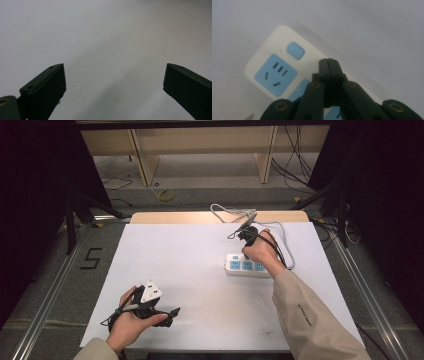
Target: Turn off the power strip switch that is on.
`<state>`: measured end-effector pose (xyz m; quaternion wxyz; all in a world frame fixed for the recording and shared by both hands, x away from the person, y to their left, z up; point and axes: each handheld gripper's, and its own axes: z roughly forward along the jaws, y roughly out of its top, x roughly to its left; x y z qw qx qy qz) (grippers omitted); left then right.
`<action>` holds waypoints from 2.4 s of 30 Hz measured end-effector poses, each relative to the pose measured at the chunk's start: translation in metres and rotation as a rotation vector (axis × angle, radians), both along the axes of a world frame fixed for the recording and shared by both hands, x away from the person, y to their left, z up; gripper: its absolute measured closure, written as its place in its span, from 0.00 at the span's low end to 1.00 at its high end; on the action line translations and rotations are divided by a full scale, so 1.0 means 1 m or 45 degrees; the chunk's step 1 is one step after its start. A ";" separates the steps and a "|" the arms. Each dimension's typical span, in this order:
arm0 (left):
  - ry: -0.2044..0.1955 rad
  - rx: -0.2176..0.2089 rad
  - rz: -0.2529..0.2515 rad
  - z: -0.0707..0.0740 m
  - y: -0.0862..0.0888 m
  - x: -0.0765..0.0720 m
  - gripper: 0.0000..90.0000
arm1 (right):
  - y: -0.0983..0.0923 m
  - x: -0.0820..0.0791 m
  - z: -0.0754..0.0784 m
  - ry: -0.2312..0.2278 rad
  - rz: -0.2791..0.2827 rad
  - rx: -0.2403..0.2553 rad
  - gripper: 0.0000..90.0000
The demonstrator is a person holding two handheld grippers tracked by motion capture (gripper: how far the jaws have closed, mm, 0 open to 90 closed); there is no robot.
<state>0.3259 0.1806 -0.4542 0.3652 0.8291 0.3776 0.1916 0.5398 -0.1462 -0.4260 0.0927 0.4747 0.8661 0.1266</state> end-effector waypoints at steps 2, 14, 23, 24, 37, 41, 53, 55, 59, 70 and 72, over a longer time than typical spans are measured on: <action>0.000 0.000 0.000 0.000 0.000 0.000 0.04 | 0.000 0.000 0.000 -0.002 0.006 0.001 1.00; 0.001 -0.003 0.000 0.000 0.000 0.000 0.04 | -0.001 -0.004 0.006 -0.043 0.010 0.035 1.00; 0.001 -0.002 0.002 0.000 0.000 0.000 0.04 | -0.006 -0.010 0.011 -0.070 0.020 0.084 1.00; 0.001 -0.001 0.002 0.000 0.000 0.000 0.04 | -0.007 -0.010 0.011 -0.078 0.023 0.092 1.00; 0.004 0.000 0.005 0.000 0.000 0.000 0.04 | -0.021 -0.020 0.014 -0.152 0.040 0.160 0.96; 0.005 -0.001 0.005 0.000 0.000 0.000 0.04 | -0.024 -0.023 0.016 -0.170 0.043 0.179 0.92; 0.002 -0.006 0.012 0.000 0.000 0.001 0.04 | -0.029 -0.032 0.019 -0.217 0.060 0.215 0.85; 0.001 -0.006 0.013 -0.001 0.000 0.001 0.04 | -0.030 -0.033 0.020 -0.228 0.070 0.222 0.83; 0.003 -0.006 0.015 -0.001 0.000 0.001 0.04 | -0.030 -0.037 0.021 -0.249 0.080 0.233 0.81; 0.007 -0.007 0.016 0.000 0.001 0.001 0.04 | -0.032 -0.048 0.027 -0.296 0.130 0.272 0.70; 0.005 -0.010 0.018 0.000 0.001 0.001 0.04 | -0.033 -0.051 0.028 -0.308 0.137 0.283 0.68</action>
